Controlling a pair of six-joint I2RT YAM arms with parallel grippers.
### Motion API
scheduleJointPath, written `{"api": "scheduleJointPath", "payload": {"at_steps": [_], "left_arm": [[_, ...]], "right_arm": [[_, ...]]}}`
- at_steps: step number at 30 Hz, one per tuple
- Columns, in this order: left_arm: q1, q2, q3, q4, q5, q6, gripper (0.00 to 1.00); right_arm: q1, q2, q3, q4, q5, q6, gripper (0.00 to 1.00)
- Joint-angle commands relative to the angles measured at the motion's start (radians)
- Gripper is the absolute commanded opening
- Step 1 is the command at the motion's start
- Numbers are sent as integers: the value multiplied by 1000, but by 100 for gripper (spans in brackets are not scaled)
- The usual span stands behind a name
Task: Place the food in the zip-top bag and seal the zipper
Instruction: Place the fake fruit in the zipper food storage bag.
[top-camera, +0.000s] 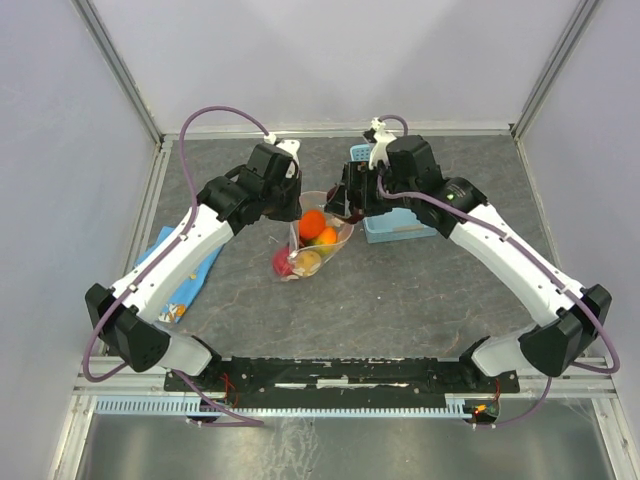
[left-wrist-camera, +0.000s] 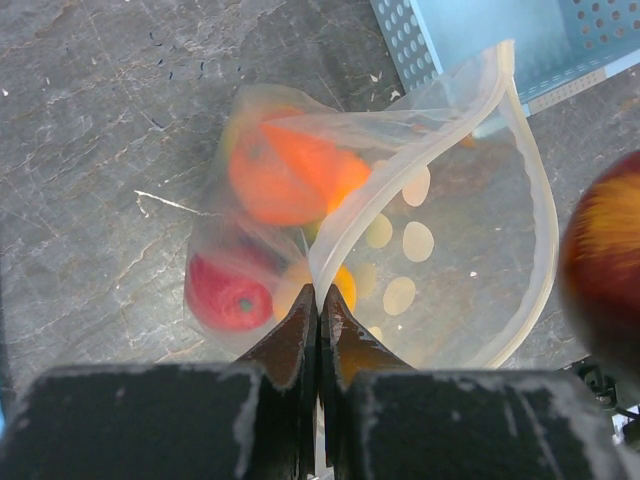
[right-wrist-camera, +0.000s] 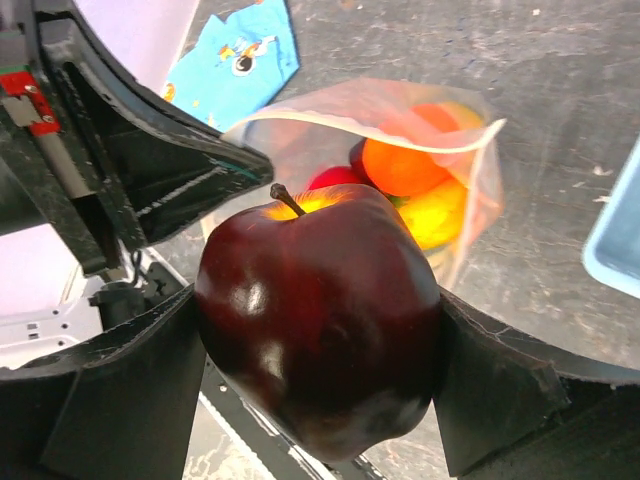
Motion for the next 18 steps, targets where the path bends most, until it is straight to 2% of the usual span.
{"api": "scheduleJointPath", "payload": {"at_steps": [1,9,18], "left_arm": [[2,-52,-22,78,43,42,3],[2,-52,-24,78,18,46,3],[2,-34,-27,89,16,41,3]], "right_arm": [[32,32,24,108,-49,56,62],[67,110,-9,176,-53,64,63],[70,187,-40,145,-61,40,67]]}}
